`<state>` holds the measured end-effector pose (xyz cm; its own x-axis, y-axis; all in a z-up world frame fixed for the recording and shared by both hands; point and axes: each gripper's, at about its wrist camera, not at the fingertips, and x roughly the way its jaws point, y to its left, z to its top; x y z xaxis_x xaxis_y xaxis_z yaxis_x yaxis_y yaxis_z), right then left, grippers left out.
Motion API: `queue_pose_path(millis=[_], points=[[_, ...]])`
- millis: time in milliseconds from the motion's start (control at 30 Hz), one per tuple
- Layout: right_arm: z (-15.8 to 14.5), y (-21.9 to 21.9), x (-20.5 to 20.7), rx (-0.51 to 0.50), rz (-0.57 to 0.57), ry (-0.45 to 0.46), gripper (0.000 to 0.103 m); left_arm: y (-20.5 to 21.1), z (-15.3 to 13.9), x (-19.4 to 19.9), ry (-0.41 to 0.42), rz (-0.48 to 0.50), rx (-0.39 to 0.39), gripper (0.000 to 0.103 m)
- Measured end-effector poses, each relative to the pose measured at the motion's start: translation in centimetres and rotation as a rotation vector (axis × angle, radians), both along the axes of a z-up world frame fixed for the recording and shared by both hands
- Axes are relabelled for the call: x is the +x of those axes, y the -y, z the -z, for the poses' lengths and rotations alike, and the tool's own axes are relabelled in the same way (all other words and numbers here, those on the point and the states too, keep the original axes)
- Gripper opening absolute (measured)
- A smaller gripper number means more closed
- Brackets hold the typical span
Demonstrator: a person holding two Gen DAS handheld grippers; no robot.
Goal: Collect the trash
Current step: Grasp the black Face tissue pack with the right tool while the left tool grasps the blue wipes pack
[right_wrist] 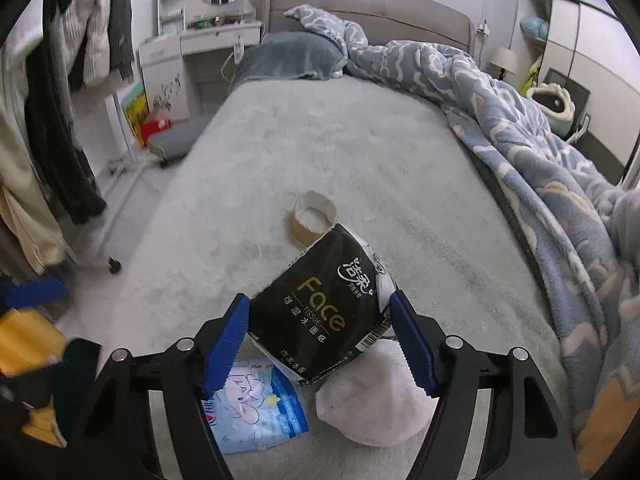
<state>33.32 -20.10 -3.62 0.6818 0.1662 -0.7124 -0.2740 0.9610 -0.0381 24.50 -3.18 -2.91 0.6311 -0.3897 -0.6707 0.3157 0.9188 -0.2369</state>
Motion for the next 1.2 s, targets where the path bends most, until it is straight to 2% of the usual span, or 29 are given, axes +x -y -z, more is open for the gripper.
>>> queue_pose_path(millis=[233, 400, 633, 900, 1200], points=[[-2.3, 3.1, -0.9, 0.172, 0.015, 0.018, 0.072, 2.5, 0.8, 0.3, 0.004, 0.025, 0.021, 0.089], [-3.6, 4.4, -1.5, 0.226, 0.019, 0.042, 0.072, 4.2, 2.0, 0.9, -0.019, 0.024, 0.022, 0.091], [-3.6, 6.0, -1.7, 0.249, 0.027, 0.038, 0.072, 7.0, 3.3, 1.1, -0.056, 0.049, 0.029, 0.092], [-3.2, 7.1, -1.8, 0.251, 0.035, 0.030, 0.072, 10.2, 4.8, 1.4, -0.061, 0.040, 0.143, 0.092], [-3.0, 8.3, -2.2, 0.259, 0.034, 0.024, 0.072, 11.9, 5.8, 2.2, -0.048, 0.022, 0.201, 0.092]])
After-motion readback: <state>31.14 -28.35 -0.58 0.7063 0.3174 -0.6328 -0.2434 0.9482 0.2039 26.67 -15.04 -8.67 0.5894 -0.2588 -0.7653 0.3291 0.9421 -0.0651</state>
